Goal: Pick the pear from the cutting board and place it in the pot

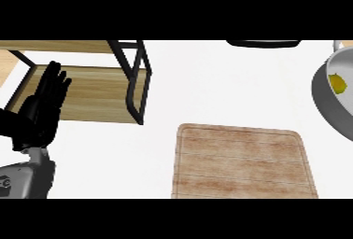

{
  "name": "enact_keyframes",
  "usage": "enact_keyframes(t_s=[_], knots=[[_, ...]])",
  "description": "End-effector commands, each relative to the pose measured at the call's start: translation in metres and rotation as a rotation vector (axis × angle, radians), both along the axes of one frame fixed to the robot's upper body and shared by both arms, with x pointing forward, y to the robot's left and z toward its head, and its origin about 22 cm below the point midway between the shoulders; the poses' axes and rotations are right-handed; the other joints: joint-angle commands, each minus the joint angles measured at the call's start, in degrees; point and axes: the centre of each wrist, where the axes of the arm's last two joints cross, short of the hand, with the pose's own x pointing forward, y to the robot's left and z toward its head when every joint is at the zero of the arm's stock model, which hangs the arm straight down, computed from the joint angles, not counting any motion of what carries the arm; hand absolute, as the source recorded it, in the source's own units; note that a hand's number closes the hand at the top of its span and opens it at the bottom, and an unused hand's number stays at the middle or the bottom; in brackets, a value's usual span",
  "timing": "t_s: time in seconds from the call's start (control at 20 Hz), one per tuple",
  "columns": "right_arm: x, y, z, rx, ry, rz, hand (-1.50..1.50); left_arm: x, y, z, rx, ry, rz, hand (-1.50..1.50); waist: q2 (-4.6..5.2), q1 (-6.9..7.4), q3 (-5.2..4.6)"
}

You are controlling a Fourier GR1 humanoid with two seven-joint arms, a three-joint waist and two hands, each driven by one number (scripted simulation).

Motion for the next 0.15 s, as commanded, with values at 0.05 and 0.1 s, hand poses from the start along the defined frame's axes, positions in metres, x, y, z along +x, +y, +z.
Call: enact_keyframes(t_s=[0.05,0.1], knots=[[-0.022,-0.015,0.022,0.006,-0.011,0.053,-1.50,-0.006,-0.010,-0.013,-0.013,-0.004,0.002,0.00,-0.07,-0.12,0.02],[-0.019,-0.013,0.015,0.002,-0.013,0.029,-1.50,-0.001,-0.015,-0.008,-0.015,0.013,-0.002,0.00,0.00,-0.06,0.06]])
